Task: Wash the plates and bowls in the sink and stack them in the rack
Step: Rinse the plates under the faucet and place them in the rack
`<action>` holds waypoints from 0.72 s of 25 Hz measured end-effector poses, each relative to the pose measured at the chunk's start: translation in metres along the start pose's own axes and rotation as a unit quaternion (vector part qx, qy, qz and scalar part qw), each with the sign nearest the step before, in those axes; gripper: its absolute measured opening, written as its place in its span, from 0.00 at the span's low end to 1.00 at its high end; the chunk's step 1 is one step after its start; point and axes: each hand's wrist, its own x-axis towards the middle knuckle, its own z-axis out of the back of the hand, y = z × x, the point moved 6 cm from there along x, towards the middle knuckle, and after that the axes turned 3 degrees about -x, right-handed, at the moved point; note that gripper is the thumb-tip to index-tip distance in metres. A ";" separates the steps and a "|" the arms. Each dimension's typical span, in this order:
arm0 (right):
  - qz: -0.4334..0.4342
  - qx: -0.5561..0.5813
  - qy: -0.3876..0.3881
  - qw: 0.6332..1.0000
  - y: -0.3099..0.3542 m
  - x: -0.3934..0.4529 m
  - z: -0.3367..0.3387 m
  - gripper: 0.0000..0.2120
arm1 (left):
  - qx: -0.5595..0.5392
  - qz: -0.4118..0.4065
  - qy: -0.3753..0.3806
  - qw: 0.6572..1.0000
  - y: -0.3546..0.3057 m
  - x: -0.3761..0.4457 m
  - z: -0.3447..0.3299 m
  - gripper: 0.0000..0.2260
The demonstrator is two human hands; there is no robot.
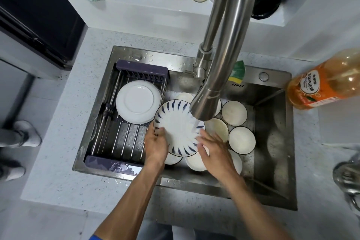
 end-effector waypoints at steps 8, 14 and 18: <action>-0.210 0.235 -0.180 0.932 -0.006 0.019 0.043 0.16 | -0.122 0.162 0.139 0.969 0.054 0.001 -0.020 0.06; -0.340 0.635 -0.180 0.670 -0.013 -0.017 -0.019 0.21 | -0.239 0.157 0.068 0.956 0.040 -0.008 -0.046 0.09; -0.365 0.665 -0.126 0.639 -0.013 -0.008 -0.022 0.19 | -0.204 0.145 0.115 0.961 0.030 0.002 -0.038 0.08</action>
